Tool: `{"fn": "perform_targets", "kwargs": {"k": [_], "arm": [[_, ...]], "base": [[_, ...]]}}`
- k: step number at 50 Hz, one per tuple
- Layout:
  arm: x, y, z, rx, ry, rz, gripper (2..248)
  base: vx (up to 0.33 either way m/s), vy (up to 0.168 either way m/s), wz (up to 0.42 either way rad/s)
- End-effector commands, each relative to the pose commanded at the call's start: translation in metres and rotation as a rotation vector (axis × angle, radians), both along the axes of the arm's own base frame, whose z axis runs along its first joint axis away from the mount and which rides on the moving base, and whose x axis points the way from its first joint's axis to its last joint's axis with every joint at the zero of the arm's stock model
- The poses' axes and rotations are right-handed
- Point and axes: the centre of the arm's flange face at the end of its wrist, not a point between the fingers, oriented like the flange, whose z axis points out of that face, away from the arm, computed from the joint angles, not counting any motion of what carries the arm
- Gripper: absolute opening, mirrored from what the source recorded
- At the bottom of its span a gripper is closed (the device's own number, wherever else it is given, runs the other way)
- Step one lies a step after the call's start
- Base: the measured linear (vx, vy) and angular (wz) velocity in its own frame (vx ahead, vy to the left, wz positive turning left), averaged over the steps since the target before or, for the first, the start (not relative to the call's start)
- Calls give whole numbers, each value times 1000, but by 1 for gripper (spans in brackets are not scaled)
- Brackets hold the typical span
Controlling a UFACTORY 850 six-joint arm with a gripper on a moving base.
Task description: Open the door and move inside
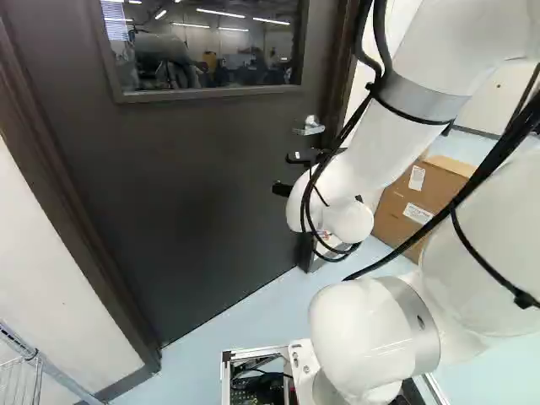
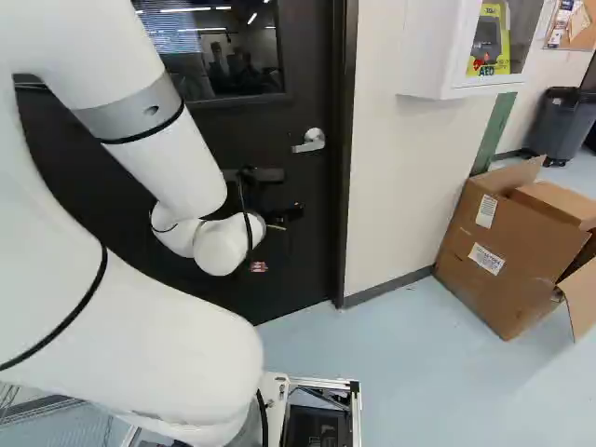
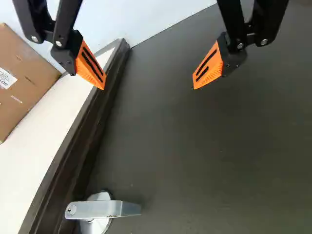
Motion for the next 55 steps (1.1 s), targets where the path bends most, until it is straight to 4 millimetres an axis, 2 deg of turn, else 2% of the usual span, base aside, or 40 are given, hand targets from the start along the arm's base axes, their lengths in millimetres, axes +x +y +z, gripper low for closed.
{"fn": "perform_targets", "kwargs": {"k": [14,55], "arm": [[9,0,6,0,-14,0,247],[36,-10,46,-10,-119,-17,247]], "base": [[0,0,0],[0,0,0]]}}
